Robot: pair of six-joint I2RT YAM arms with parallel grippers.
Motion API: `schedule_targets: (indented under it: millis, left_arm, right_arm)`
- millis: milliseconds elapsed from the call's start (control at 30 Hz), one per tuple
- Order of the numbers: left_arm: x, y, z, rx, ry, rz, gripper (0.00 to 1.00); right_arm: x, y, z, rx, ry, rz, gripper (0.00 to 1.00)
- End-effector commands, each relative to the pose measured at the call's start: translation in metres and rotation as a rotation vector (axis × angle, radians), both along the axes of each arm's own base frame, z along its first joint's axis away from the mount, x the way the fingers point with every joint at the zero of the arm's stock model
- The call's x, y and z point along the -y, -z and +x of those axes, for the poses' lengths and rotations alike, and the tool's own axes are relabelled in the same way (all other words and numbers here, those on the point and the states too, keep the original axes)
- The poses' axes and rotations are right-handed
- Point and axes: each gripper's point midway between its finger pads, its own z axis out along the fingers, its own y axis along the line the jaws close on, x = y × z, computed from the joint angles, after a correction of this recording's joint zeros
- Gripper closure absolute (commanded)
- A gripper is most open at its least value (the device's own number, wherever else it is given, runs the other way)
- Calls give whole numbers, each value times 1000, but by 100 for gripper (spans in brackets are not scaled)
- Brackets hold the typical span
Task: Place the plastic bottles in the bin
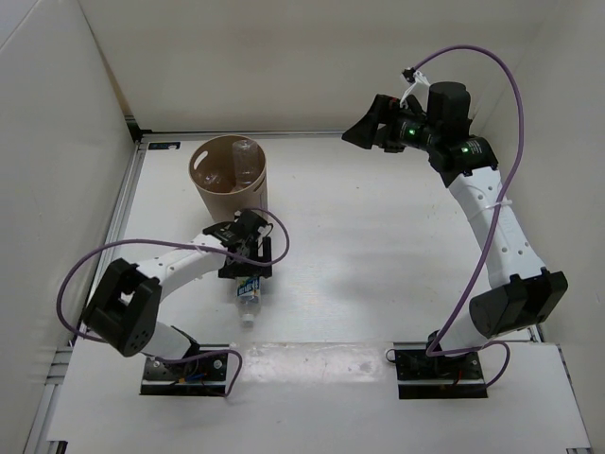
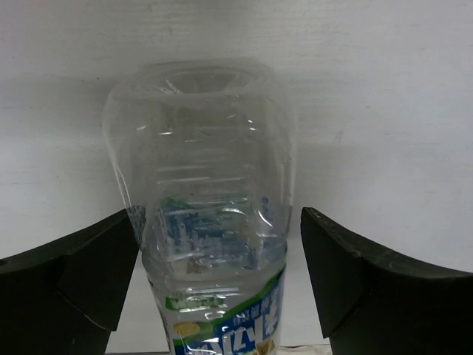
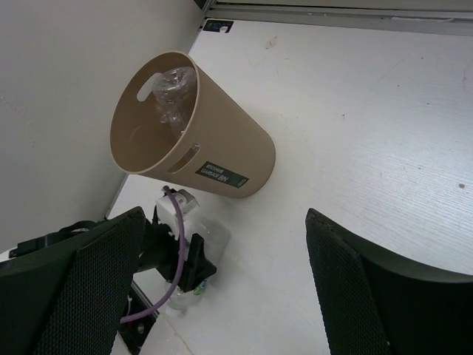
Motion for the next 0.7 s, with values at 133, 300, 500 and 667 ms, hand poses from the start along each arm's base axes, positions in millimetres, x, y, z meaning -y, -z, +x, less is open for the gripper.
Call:
schedule_targets:
  millis: [133, 300, 500, 667]
  left_arm:
    - [2, -6, -2, -41, 10, -25, 18]
    - [4, -42, 7, 54, 9, -43, 34]
    - [10, -134, 11, 301, 103, -39, 43]
    - [11, -239, 12, 558, 213, -32, 43]
  right_arm:
    - [4, -15, -6, 61, 15, 18, 10]
    - [4, -11, -5, 54, 20, 23, 10]
    - [-1, -3, -3, 37, 18, 31, 10]
    - [-1, 3, -1, 22, 20, 27, 10]
